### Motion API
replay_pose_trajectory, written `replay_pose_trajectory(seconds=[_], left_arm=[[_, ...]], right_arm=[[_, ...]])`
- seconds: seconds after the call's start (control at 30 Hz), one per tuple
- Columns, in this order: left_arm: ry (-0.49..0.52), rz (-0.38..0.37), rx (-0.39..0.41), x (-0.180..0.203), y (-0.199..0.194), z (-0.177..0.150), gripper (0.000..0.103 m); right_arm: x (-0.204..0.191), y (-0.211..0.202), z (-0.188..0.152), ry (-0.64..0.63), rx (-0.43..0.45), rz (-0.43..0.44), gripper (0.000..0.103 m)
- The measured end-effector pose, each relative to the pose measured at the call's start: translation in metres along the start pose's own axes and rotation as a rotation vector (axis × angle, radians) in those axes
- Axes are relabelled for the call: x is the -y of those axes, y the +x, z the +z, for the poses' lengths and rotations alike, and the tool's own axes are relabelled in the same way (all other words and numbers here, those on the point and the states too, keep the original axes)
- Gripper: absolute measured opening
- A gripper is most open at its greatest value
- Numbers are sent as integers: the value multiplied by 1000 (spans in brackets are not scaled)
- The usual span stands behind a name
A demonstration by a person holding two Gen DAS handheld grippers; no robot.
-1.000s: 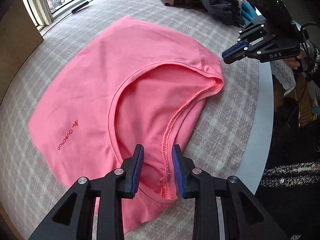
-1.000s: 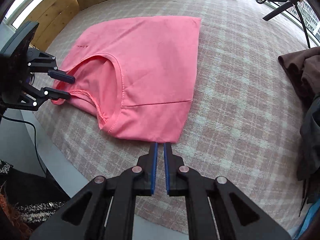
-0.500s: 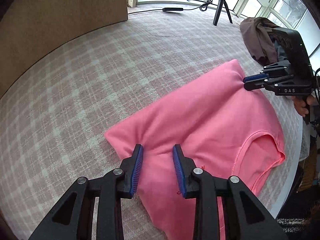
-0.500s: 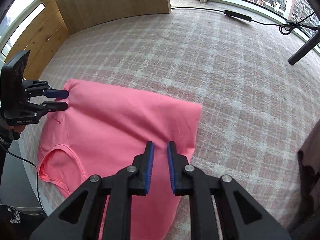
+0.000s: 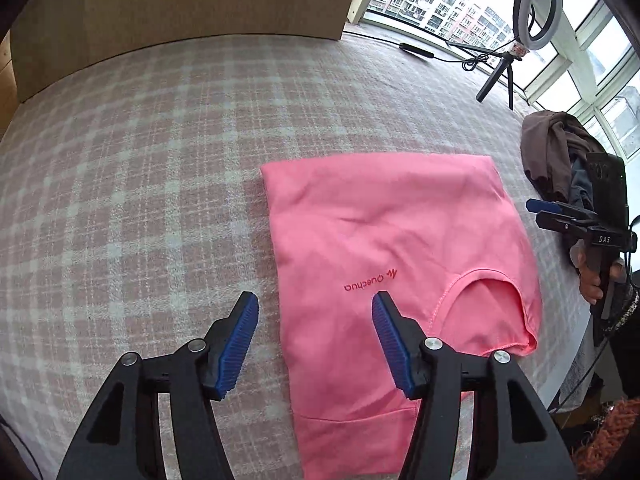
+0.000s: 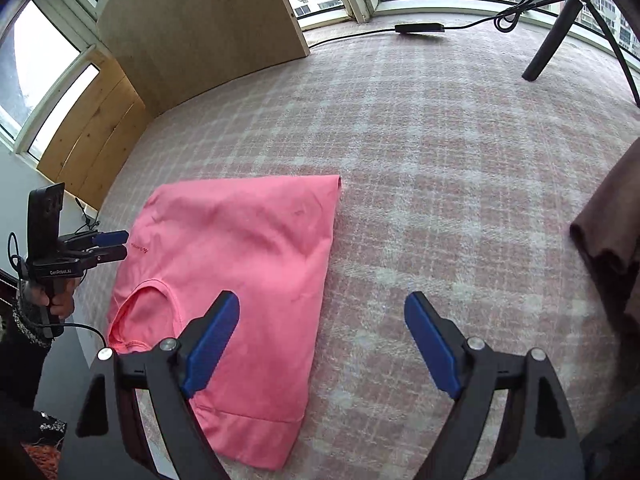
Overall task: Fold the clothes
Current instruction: 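Open both tools and move them to the hem end of the folded shirt, then grasp the folded pink shirt with both tools and lift it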
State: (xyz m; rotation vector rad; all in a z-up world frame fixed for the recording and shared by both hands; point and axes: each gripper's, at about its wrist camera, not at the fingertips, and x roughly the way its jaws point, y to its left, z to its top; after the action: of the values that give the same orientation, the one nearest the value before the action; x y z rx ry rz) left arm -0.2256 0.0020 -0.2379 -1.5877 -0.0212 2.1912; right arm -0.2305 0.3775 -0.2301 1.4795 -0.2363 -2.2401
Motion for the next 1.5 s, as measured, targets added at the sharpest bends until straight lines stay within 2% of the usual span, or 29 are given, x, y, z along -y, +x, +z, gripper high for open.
replay_pose_trajectory(seconds=[0.17, 0.3, 0.4, 0.53, 0.63, 0.7, 0.73, 0.8, 0.83, 0.9, 1.03, 1.13, 1.2, 1.5], left_arm=[[30, 38, -39, 20, 15, -7, 57], [58, 87, -40, 29, 20, -9, 57], [79, 131, -40, 39, 24, -10, 59], [118, 169, -39, 52, 28, -13, 59], [120, 164, -37, 53, 28, -14, 59], [132, 160, -40, 57, 28, -14, 52], [140, 155, -41, 60, 28, -14, 45], [154, 131, -38, 65, 28, -15, 29], [141, 113, -32, 65, 28, -15, 18], [113, 79, -21, 66, 29, -15, 15], [27, 27, 4, 57, 26, -17, 13], [-10, -16, 26, 50, 15, -19, 12], [0, -36, 60, 48, -3, -18, 12], [64, 30, 178, 49, -56, 1, 12]], right_arm=[[-21, 15, -21, -73, -15, -43, 85], [-38, 22, -32, -158, 33, -140, 85], [-53, 29, -39, -245, 30, -212, 85], [-68, 32, -43, -320, 18, -202, 75], [-69, 29, -40, -300, 7, -169, 61], [-66, 29, -35, -269, -1, -134, 45], [-65, 29, -33, -254, -4, -114, 42], [-63, 31, -30, -221, -13, -71, 21], [-59, 36, -27, -187, -21, -36, 17], [-51, 40, -24, -124, -21, 21, 11], [-35, 50, -23, 31, -30, 185, 9], [-48, 46, -22, 19, 5, 212, 9], [-61, 40, -17, -3, 33, 218, 9], [-112, 0, 15, -128, 126, 194, 8]])
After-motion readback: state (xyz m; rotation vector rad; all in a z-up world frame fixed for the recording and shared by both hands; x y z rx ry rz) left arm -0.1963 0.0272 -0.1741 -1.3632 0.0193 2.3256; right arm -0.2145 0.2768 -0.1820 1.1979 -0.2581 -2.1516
